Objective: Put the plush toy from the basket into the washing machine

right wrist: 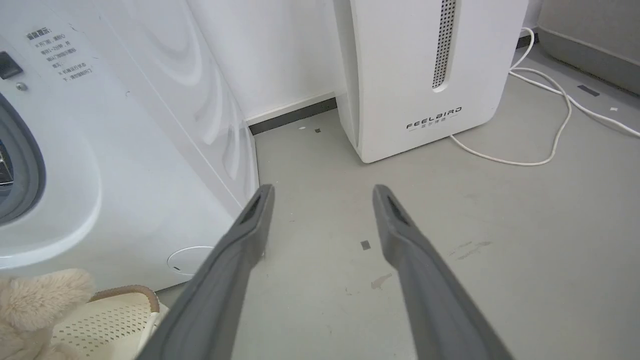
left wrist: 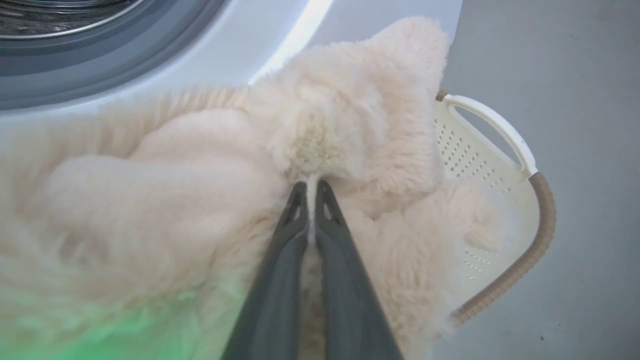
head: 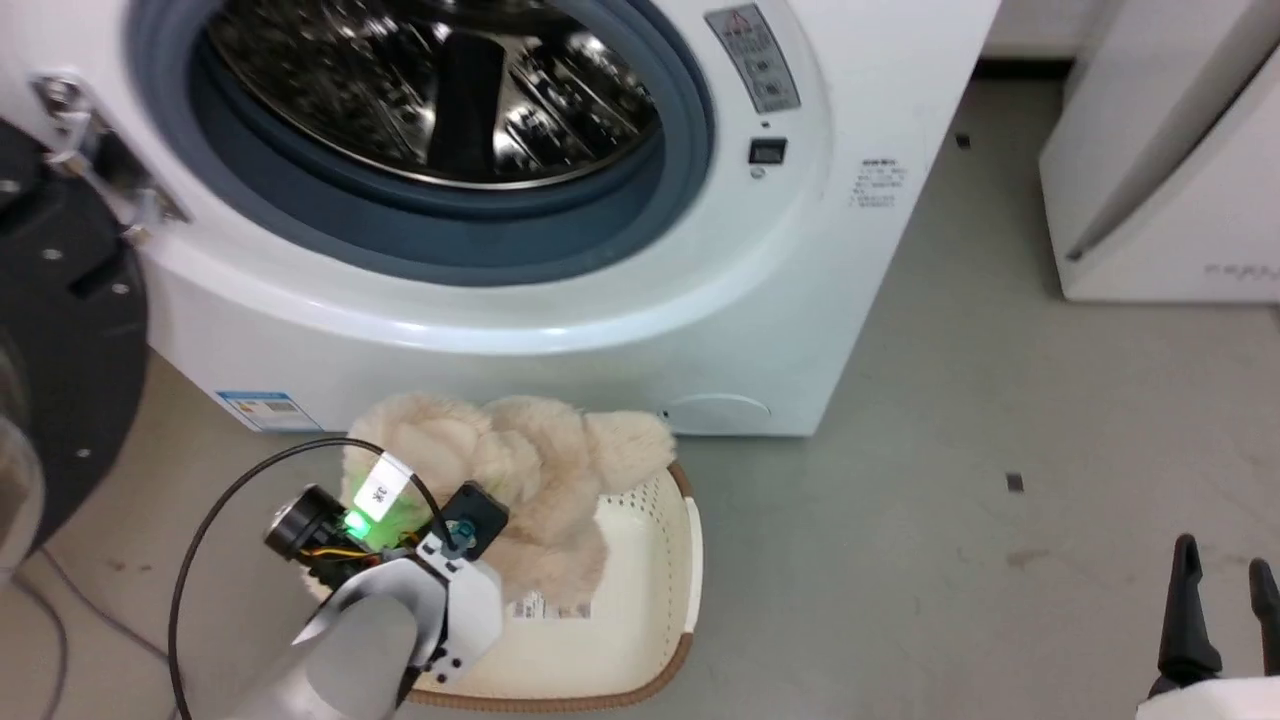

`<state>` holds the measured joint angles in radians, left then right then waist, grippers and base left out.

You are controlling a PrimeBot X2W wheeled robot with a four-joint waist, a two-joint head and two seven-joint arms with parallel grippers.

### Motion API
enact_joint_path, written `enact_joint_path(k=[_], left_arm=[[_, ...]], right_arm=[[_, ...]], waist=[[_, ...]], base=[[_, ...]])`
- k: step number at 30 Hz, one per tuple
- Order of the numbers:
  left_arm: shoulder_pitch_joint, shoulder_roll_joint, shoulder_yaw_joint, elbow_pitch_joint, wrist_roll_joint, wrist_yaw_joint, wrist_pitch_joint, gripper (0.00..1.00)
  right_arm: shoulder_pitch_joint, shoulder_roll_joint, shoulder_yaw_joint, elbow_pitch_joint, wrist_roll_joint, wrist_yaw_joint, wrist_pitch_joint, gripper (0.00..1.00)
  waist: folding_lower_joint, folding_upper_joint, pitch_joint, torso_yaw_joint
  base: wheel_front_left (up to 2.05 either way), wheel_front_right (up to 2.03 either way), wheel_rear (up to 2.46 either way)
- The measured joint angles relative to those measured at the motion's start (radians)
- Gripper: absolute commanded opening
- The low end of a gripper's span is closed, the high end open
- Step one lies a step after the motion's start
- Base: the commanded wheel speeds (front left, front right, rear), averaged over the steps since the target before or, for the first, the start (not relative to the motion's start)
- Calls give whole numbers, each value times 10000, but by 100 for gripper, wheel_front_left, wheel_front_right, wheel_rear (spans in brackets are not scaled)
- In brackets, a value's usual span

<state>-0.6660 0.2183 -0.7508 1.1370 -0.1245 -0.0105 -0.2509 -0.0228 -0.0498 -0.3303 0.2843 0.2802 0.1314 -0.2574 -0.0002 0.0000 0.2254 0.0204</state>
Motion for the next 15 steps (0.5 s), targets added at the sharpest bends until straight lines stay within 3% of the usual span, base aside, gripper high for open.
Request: enact_joint_path(k=[15], left_arm=[[616, 575, 798, -3342, -387, 1053, -52, 0]], right_arm=[[400, 0, -58, 81, -81, 0, 0, 100]], waist=[[0, 0, -861, 593]], base=[[0, 0, 0]])
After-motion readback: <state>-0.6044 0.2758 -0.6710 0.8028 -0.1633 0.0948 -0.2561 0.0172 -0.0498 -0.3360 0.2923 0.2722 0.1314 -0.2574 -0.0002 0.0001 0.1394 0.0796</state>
